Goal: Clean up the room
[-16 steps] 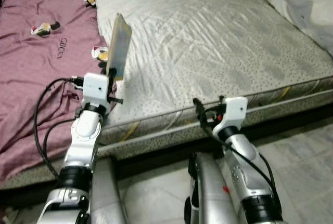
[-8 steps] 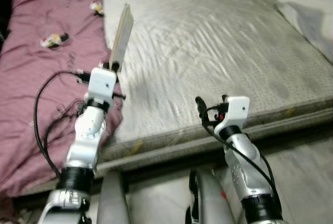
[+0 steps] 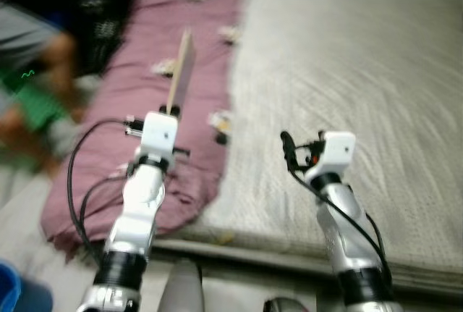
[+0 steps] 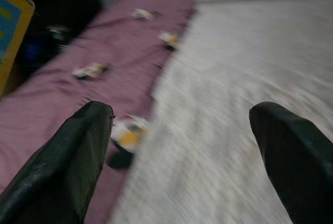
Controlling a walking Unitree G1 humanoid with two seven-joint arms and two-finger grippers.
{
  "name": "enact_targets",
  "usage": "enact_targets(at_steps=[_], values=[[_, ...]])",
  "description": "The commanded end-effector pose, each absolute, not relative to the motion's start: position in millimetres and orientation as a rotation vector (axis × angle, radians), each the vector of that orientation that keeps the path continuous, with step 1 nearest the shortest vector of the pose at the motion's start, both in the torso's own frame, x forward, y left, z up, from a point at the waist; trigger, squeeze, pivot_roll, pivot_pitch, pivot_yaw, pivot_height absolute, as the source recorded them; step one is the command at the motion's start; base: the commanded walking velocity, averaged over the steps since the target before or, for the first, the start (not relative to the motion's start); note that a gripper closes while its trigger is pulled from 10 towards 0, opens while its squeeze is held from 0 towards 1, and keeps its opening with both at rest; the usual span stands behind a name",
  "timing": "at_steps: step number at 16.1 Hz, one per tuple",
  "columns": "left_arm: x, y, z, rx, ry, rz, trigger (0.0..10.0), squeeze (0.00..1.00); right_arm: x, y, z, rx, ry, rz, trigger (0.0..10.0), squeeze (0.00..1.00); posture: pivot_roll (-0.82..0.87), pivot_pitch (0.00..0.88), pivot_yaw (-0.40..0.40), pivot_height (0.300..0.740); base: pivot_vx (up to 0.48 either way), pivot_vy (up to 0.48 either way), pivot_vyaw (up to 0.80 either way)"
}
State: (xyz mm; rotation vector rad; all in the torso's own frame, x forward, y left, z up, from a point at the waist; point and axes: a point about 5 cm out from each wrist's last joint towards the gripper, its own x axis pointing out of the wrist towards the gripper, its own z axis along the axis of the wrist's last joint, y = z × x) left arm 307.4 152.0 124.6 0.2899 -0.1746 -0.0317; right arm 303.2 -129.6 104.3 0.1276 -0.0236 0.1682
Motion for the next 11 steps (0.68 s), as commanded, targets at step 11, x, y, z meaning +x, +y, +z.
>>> enact_targets(at_steps=[11], values=[[289.6, 135.4, 99.2, 0.261, -0.085, -0.164, 10.0, 0.00, 292.4, -158.3, 88.1, 0.082, 0.009, 0.040, 10.0, 0.00, -0.01, 0.026, 0.011, 0.740, 0.000, 0.000, 0.00]])
